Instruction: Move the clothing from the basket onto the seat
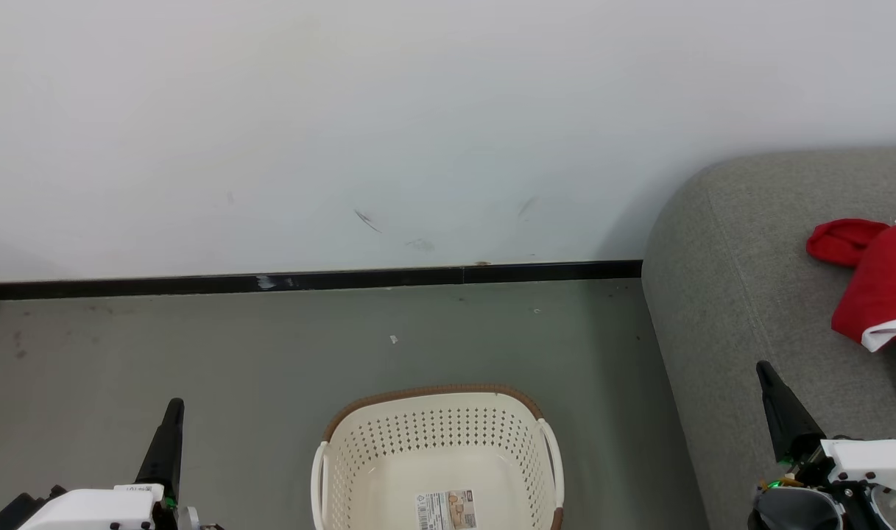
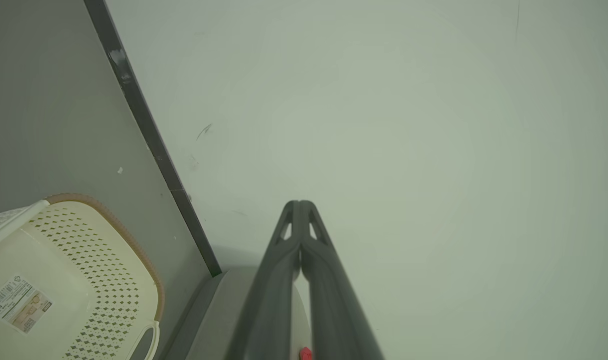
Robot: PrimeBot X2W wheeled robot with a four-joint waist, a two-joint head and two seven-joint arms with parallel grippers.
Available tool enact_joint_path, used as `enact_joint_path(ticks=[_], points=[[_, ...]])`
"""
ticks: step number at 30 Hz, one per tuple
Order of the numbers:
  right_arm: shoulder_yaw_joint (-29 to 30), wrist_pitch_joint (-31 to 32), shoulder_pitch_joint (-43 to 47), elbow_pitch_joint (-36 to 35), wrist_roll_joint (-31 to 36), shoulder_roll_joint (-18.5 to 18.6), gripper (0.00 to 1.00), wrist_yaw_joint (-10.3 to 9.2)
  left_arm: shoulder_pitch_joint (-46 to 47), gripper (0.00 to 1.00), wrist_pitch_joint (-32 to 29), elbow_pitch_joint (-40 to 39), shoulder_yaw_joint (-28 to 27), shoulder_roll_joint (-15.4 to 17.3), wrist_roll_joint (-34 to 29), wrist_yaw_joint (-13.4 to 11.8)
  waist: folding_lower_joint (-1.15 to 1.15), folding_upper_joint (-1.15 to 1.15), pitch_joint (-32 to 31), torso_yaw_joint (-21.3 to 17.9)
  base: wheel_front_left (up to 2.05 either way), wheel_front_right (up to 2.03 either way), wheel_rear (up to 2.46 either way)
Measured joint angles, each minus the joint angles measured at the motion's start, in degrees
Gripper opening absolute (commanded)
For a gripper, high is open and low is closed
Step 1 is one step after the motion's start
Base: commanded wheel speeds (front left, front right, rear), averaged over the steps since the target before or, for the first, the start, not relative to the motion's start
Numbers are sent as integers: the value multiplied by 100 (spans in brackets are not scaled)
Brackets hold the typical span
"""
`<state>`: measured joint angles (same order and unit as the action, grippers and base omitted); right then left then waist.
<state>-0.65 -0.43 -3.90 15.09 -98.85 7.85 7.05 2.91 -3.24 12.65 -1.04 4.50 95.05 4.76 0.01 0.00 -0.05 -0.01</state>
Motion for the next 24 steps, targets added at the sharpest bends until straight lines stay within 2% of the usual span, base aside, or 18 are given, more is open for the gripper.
enact_joint_path(ticks=[24], points=[[-3,0,0,1,-1,2,0,0,1,0,-5,14,-1,-3,0,0,0,0,0,0,0,0,0]])
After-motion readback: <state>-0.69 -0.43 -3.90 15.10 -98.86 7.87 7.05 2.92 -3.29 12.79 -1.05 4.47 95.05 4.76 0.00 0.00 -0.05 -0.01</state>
